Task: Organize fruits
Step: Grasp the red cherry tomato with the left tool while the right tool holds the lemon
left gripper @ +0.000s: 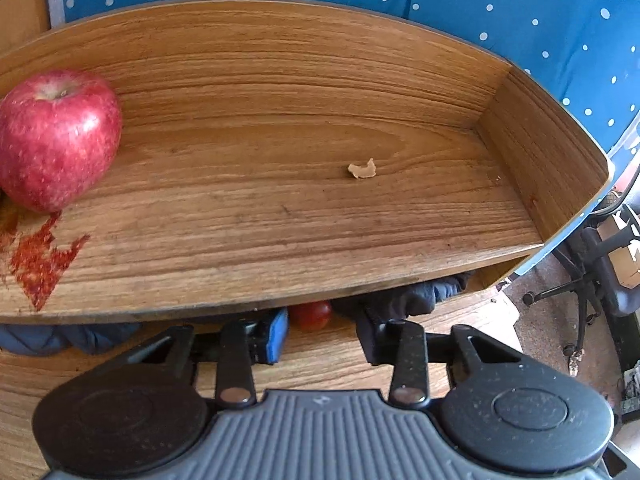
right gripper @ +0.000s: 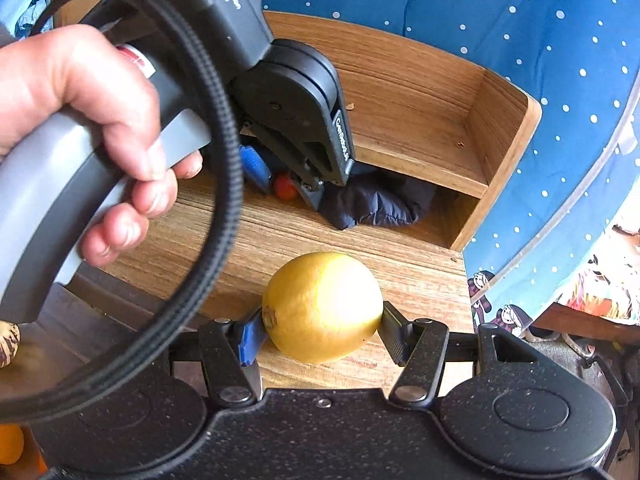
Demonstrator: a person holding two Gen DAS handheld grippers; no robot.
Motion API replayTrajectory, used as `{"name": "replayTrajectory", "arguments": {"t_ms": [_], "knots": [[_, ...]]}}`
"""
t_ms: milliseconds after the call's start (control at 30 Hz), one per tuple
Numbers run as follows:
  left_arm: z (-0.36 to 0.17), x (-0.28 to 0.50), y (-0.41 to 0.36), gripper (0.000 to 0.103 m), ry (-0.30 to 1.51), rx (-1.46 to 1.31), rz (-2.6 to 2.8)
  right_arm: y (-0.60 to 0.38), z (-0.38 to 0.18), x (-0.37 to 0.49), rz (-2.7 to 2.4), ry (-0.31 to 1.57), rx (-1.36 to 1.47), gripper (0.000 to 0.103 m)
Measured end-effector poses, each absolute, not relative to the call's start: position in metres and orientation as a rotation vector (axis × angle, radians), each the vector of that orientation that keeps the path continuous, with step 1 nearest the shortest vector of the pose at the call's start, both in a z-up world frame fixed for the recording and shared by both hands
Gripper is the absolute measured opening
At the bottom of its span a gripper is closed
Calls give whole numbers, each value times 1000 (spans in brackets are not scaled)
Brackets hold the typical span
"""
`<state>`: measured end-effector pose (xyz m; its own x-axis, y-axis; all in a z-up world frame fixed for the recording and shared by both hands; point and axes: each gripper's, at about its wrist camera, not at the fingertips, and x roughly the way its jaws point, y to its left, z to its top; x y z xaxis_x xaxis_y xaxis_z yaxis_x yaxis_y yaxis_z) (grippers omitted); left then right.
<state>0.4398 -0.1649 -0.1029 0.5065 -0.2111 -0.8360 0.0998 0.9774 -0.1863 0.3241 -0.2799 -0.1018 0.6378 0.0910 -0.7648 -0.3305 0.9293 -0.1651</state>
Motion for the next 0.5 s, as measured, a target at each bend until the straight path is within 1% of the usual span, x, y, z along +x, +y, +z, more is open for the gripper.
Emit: {"name": "replayTrajectory", "arguments": {"t_ms": [33, 100, 500], "knots": [[-103, 440, -166, 33, 1020, -114, -182, -280, -101, 323, 242, 850, -303, 61], [-104, 442, -168, 24, 1014, -111, -170, -281, -102, 324, 237, 853, -296, 61], [-97, 420, -150, 23, 1049, -123, -228, -284, -98, 320, 210, 854, -279, 60]]}}
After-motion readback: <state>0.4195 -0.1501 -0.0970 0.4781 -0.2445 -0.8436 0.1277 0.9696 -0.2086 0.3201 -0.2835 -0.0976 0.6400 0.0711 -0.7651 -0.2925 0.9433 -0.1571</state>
